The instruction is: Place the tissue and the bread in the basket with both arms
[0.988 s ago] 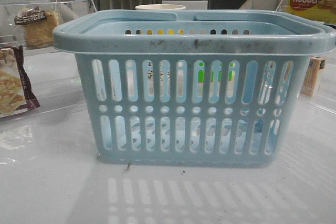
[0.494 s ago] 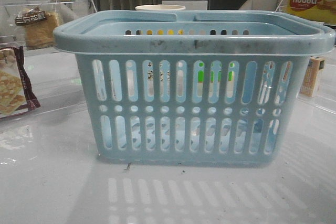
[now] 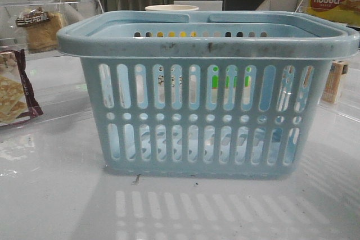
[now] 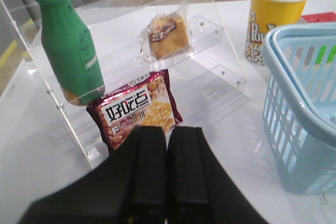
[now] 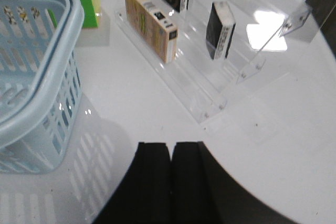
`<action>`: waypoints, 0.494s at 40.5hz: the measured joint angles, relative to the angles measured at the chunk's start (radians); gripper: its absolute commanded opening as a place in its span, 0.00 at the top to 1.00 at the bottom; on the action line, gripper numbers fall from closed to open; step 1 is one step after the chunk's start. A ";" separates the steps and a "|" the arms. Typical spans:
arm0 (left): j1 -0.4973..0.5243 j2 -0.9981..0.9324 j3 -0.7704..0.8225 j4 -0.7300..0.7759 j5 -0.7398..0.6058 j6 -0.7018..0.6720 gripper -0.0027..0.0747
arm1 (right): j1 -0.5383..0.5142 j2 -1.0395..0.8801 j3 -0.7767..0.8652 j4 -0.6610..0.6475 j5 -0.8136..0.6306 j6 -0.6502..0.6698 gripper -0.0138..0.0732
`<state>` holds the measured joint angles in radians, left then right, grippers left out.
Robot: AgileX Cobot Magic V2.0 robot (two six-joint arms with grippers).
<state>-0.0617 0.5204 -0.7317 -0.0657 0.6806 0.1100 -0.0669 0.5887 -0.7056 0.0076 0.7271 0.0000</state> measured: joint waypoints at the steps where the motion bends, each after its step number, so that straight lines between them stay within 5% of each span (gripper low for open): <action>1: 0.000 0.006 0.008 -0.001 0.000 0.000 0.71 | 0.000 0.012 0.004 0.000 0.000 0.000 0.73; 5: 0.000 0.029 0.025 -0.002 0.003 0.000 0.40 | 0.000 0.049 0.013 0.000 0.002 0.000 0.50; 9: 0.000 0.040 0.027 -0.002 0.005 0.000 0.19 | 0.000 0.076 0.015 0.000 0.002 0.000 0.25; 20: -0.062 0.081 0.027 -0.013 -0.001 0.009 0.17 | -0.019 0.216 -0.021 -0.021 0.003 0.000 0.21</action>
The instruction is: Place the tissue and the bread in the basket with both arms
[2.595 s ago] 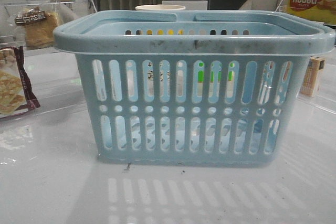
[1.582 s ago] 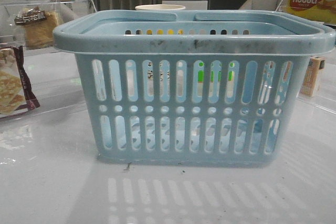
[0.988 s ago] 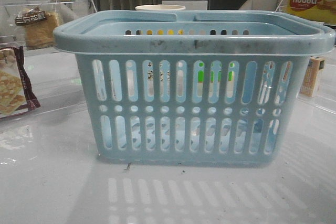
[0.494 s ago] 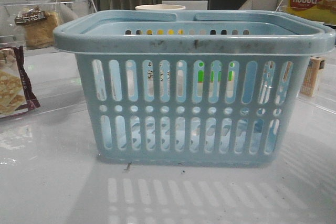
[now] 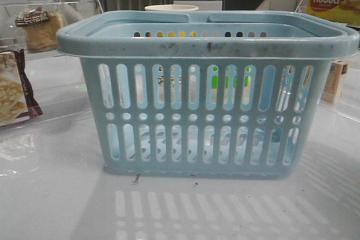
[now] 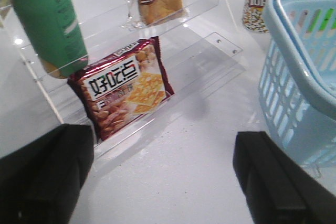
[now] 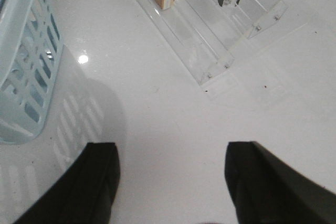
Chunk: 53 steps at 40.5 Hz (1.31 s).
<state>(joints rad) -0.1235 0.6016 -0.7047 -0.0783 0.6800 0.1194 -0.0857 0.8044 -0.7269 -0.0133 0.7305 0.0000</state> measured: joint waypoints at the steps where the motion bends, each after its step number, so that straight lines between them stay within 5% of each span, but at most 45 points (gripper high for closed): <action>1: -0.020 0.006 0.000 0.000 -0.002 0.003 0.17 | -0.006 0.019 -0.017 -0.001 0.000 0.000 0.21; 15: -0.347 0.034 0.000 0.036 -0.007 0.038 0.17 | -0.086 0.416 -0.324 -0.023 0.000 0.000 0.21; 36: -0.378 0.034 0.000 0.039 -0.007 0.041 0.17 | -0.087 0.913 -0.682 -0.154 0.001 -0.007 0.21; 48: -0.378 0.034 0.000 0.040 -0.007 0.041 0.17 | -0.087 1.016 -0.721 -0.170 -0.070 -0.007 0.57; 53: -0.378 0.034 0.000 0.040 -0.007 0.041 0.17 | -0.087 1.012 -0.722 -0.169 -0.076 -0.007 0.59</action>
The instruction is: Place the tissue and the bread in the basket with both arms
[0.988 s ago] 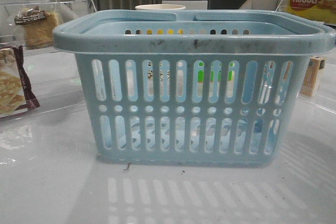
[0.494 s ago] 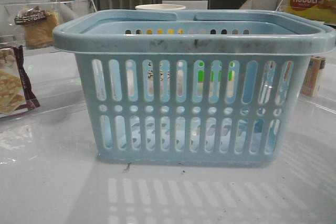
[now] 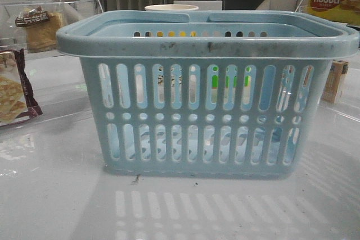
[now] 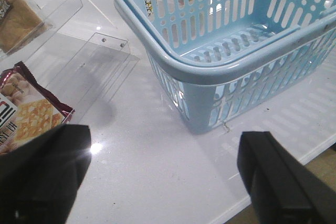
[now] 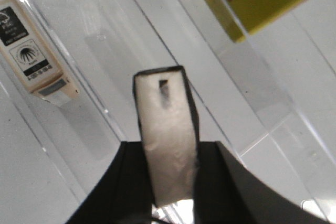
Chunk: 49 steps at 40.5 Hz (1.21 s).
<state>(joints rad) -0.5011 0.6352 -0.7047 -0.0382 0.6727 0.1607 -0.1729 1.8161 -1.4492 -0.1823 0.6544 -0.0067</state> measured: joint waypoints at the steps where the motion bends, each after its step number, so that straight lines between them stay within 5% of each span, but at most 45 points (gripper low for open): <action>1: 0.000 0.000 0.000 0.000 0.000 0.000 0.17 | 0.000 -0.003 0.000 0.000 0.002 0.000 0.59; 14: 0.000 0.000 0.000 0.000 0.000 0.000 0.17 | 0.077 -0.254 0.000 0.019 0.055 0.000 0.59; 25: 0.000 0.000 0.000 0.000 0.000 0.000 0.17 | 0.334 -0.486 0.052 0.182 0.053 0.000 0.59; 37: 0.000 0.000 0.000 0.000 0.000 0.000 0.17 | 0.624 -0.427 0.191 0.263 -0.033 -0.002 0.58; 49: 0.000 0.000 0.000 0.000 0.000 0.000 0.17 | 0.670 -0.235 0.203 0.277 -0.070 -0.002 0.22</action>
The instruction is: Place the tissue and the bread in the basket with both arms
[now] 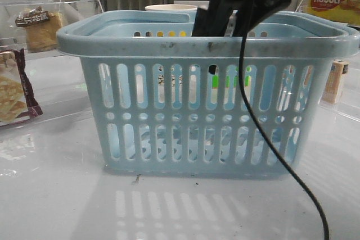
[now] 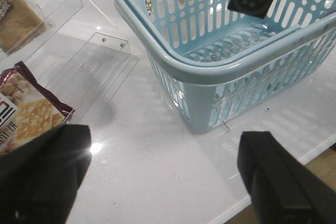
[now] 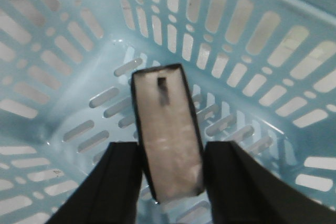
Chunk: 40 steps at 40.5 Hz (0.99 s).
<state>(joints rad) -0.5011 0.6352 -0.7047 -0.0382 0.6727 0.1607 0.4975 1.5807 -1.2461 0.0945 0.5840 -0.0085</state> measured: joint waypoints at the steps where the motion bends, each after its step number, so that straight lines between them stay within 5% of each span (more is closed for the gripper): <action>1: 0.000 0.000 0.000 0.000 0.000 0.000 0.17 | 0.000 0.010 0.000 0.000 -0.002 0.000 0.20; 14: 0.000 0.000 0.000 0.000 0.000 0.000 0.17 | 0.000 -0.070 0.009 -0.031 -0.009 0.000 0.18; 40: 0.000 0.000 0.000 0.000 0.000 0.000 0.17 | 0.000 -0.825 0.484 -0.084 0.064 0.000 0.18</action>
<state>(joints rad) -0.5011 0.6352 -0.7047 -0.0382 0.6727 0.1607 0.4975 0.7556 -0.7622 0.0101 0.6483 -0.0085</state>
